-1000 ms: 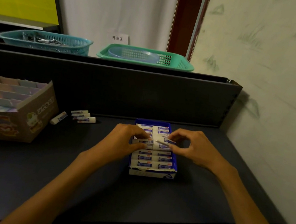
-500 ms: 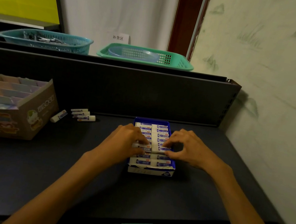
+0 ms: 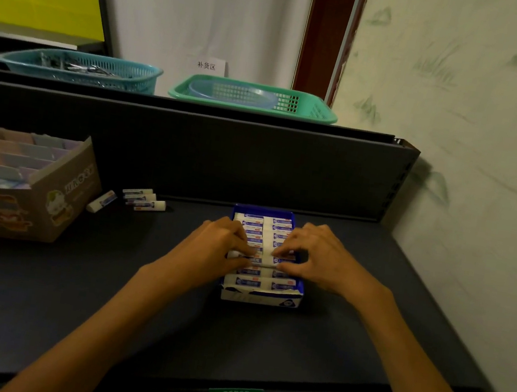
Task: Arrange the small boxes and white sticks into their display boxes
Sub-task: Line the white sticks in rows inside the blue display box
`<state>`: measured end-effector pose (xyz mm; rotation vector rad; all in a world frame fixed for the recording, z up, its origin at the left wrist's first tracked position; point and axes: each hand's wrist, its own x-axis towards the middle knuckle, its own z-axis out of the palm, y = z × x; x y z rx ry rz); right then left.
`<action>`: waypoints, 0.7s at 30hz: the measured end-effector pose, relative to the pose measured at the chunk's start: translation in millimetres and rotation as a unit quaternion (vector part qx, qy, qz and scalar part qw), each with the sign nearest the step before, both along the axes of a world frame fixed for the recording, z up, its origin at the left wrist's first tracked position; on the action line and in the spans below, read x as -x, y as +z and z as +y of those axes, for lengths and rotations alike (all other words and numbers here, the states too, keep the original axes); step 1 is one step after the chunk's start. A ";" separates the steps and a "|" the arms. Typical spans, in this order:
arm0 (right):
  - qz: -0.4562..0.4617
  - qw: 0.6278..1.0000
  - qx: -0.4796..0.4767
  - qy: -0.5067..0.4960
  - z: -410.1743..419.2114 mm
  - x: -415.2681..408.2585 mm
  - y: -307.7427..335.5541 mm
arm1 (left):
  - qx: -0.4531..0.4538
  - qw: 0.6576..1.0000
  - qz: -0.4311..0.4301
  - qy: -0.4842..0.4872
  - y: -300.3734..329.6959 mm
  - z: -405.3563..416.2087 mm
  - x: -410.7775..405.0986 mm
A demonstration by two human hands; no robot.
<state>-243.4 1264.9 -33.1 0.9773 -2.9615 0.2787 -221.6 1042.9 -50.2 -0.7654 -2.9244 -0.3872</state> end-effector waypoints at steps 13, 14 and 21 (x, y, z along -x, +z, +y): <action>-0.064 0.998 0.028 -0.011 -5.2 -1.1 2.1 | 0.044 0.999 0.012 -0.021 1.9 2.3 -0.8; -0.063 0.998 0.027 -0.009 -5.6 -1.4 2.8 | 0.042 0.999 0.016 -0.021 1.7 2.2 -1.3; -0.046 0.998 0.046 -0.007 -13.1 0.7 8.9 | -0.008 0.998 0.054 0.024 3.7 -16.0 -8.4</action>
